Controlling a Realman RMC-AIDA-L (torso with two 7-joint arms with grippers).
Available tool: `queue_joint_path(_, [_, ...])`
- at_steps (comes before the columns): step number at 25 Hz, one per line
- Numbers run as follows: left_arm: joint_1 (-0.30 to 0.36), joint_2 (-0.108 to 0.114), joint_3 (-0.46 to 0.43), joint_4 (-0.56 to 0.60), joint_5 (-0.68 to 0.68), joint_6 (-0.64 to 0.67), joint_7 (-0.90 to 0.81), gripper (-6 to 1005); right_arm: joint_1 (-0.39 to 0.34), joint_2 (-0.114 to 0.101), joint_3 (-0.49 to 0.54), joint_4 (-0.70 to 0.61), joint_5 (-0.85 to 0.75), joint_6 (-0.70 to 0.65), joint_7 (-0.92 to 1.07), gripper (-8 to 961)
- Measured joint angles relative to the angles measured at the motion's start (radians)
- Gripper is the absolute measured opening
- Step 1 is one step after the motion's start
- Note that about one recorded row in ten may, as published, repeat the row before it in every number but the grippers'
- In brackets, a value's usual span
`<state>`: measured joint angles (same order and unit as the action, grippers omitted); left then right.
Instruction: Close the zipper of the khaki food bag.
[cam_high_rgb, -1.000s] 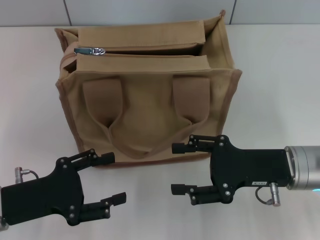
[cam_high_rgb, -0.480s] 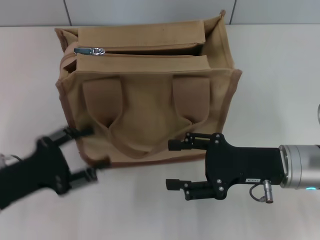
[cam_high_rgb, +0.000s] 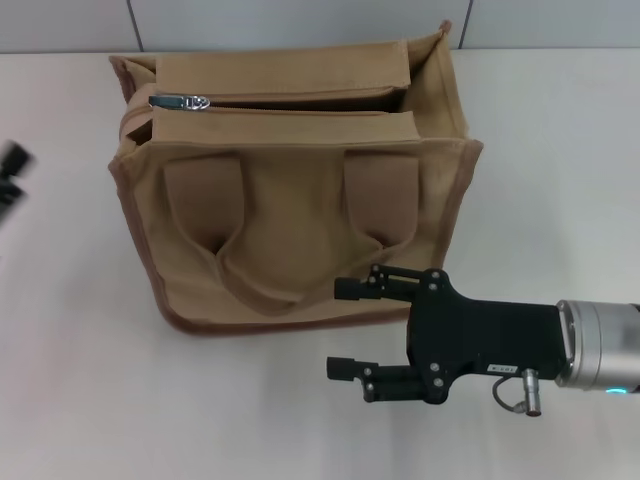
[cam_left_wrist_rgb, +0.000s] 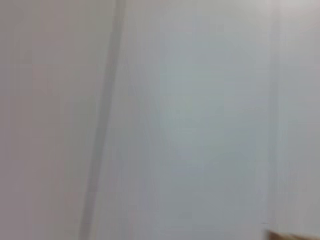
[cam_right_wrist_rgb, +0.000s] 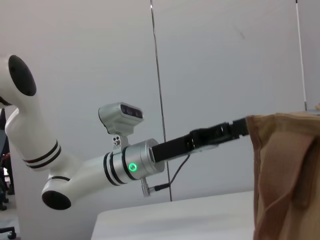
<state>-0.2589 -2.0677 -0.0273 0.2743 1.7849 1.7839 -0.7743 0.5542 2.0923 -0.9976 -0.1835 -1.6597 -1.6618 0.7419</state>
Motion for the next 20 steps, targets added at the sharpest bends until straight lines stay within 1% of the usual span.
queue_joint_path(1, [0.002, 0.001, -0.021, 0.0, -0.003, 0.003, -0.002, 731, 0.002, 0.0, 0.0, 0.005, 0.0, 0.0, -0.001, 759])
queue_joint_path(2, [0.0, 0.001, -0.061, -0.001, -0.007, -0.005, -0.01, 728, 0.003, 0.0, 0.0, 0.01, 0.0, 0.0, -0.006, 759])
queue_joint_path(3, [0.0, 0.001, -0.061, -0.001, -0.007, -0.005, -0.01, 726, 0.003, 0.0, 0.0, 0.01, 0.0, 0.0, -0.006, 759])
queue_joint_path(5, [-0.02, 0.001, -0.053, 0.009, 0.005, -0.025, -0.024, 721, 0.003, 0.0, 0.002, 0.016, 0.0, 0.0, -0.013, 759])
queue_joint_path(6, [-0.032, 0.001, -0.033, 0.018, 0.017, -0.031, -0.029, 718, 0.003, 0.0, 0.004, 0.018, 0.0, 0.0, -0.015, 758])
queue_joint_path(7, [-0.059, 0.003, 0.03, 0.065, 0.038, -0.043, -0.06, 716, 0.004, 0.0, 0.007, 0.019, 0.0, -0.005, -0.016, 758])
queue_joint_path(8, [-0.059, 0.003, 0.03, 0.065, 0.038, -0.043, -0.06, 713, 0.004, 0.0, 0.007, 0.019, 0.0, -0.007, -0.017, 758])
queue_joint_path(11, [-0.097, 0.004, 0.096, 0.133, 0.045, -0.061, -0.131, 705, 0.01, 0.0, 0.002, 0.018, 0.0, -0.011, -0.017, 754])
queue_joint_path(12, [-0.113, 0.003, 0.146, 0.162, 0.046, -0.073, -0.146, 703, 0.012, 0.0, 0.003, 0.019, 0.0, -0.011, -0.017, 753])
queue_joint_path(13, [-0.113, 0.003, 0.146, 0.162, 0.046, -0.073, -0.146, 700, 0.012, 0.0, 0.003, 0.019, 0.0, -0.011, -0.017, 752])
queue_joint_path(14, [-0.118, 0.002, 0.171, 0.172, 0.047, -0.079, -0.144, 698, 0.013, 0.0, 0.004, 0.021, 0.0, -0.011, -0.017, 751])
queue_joint_path(16, [-0.127, 0.002, 0.233, 0.189, 0.047, -0.096, -0.137, 693, 0.013, 0.0, 0.007, 0.022, 0.0, -0.011, -0.017, 748])
queue_joint_path(17, [-0.132, 0.003, 0.287, 0.205, 0.047, -0.101, -0.14, 690, 0.013, 0.0, 0.008, 0.023, 0.0, -0.011, -0.018, 747])
queue_joint_path(18, [-0.132, 0.003, 0.287, 0.205, 0.047, -0.101, -0.14, 688, 0.013, 0.0, 0.008, 0.023, 0.0, -0.011, -0.018, 746])
queue_joint_path(20, [-0.137, 0.002, 0.327, 0.222, 0.046, -0.099, -0.142, 683, 0.013, 0.0, 0.008, 0.024, 0.0, -0.011, -0.018, 743])
